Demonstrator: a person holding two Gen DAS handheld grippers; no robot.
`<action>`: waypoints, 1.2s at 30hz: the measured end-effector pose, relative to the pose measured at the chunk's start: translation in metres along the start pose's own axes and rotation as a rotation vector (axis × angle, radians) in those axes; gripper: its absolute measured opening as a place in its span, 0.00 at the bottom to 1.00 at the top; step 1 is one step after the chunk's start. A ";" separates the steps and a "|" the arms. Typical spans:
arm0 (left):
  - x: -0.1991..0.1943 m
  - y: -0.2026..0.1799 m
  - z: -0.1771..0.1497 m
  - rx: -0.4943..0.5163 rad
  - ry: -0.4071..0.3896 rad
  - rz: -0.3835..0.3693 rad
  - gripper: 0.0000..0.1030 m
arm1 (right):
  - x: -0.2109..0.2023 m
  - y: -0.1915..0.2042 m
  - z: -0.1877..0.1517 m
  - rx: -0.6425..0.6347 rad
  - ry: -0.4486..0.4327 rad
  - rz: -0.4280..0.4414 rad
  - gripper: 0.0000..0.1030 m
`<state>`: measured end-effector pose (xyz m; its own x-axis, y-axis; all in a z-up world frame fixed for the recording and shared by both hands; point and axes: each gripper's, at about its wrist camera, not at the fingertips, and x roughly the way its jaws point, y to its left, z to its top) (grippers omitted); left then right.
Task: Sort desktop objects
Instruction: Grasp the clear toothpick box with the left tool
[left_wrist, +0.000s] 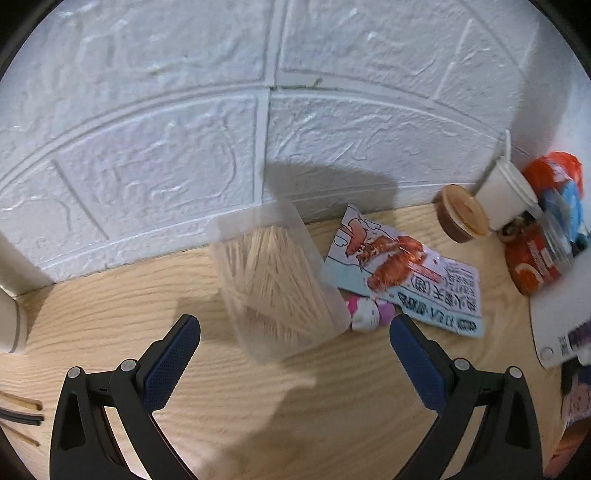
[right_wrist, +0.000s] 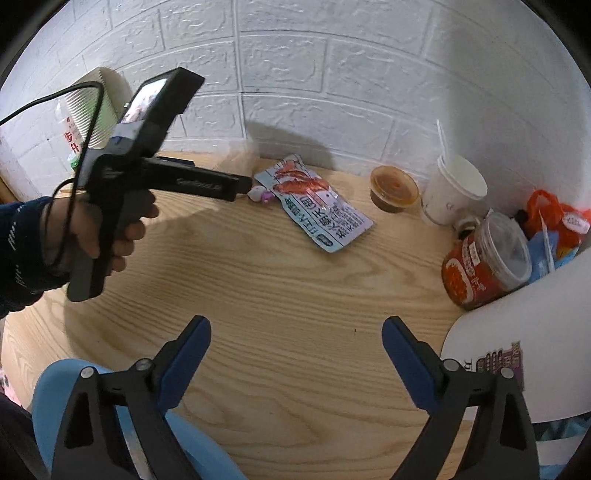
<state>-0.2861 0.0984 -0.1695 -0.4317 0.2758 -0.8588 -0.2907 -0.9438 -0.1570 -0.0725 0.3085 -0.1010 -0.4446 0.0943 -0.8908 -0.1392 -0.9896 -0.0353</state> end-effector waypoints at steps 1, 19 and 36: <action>0.004 -0.002 0.001 -0.006 -0.004 0.018 1.00 | 0.000 -0.002 -0.001 0.004 0.001 0.003 0.92; 0.015 0.004 0.004 -0.147 -0.066 0.076 0.59 | -0.005 -0.015 -0.013 0.021 -0.006 0.005 0.92; 0.002 0.038 0.008 -0.149 -0.100 0.076 0.58 | -0.001 -0.004 0.007 -0.050 -0.018 0.012 0.91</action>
<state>-0.3049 0.0646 -0.1729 -0.5327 0.2122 -0.8193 -0.1277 -0.9771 -0.1700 -0.0778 0.3136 -0.0971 -0.4618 0.0842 -0.8830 -0.0898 -0.9948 -0.0479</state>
